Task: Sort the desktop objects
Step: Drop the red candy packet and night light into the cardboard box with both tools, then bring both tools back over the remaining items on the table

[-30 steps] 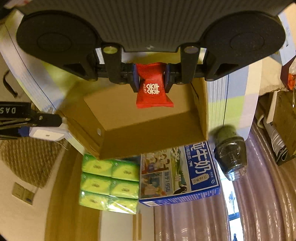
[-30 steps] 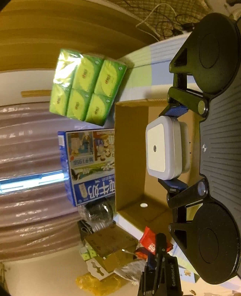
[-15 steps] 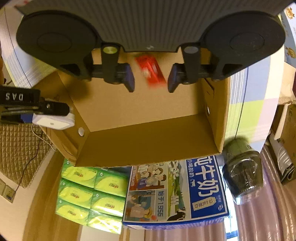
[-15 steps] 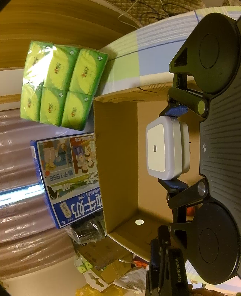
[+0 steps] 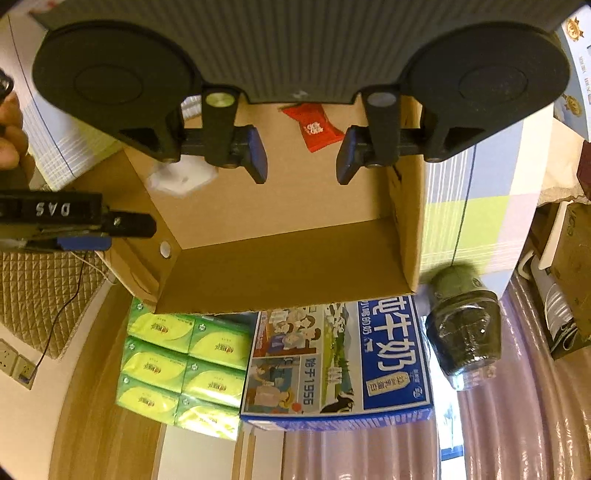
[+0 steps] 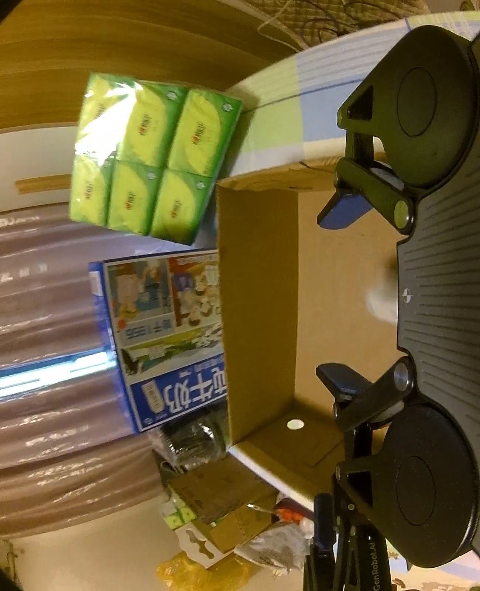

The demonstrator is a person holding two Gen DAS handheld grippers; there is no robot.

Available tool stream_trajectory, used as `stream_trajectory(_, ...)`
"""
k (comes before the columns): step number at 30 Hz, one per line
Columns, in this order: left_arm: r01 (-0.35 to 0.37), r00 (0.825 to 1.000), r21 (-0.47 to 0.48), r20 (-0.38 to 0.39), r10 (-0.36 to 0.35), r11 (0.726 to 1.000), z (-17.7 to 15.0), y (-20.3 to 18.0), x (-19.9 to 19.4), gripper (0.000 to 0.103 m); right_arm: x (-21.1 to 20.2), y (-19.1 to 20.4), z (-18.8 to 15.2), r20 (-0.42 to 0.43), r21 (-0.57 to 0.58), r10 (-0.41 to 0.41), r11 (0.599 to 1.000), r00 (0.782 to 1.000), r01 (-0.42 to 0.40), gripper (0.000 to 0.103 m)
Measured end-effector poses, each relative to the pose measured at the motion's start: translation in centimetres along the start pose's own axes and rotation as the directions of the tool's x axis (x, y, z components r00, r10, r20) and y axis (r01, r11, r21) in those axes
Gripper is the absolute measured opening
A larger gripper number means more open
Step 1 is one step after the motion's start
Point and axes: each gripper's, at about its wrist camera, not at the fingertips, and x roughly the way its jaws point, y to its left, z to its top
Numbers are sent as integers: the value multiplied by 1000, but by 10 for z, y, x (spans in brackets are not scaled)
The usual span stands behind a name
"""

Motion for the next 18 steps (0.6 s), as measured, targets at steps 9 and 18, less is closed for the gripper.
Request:
stream_trajectory(9,15,999,-10,32,-14,1000,-26,-4,-54,40,-65,19,-17,27,-45,9,999,1000,-8,88)
stream_trajectory(18,8,999,-23,34,-7,1000,-80,-7,-114,53,-129,24,-84,0,2,21,1000,1000,-21,96)
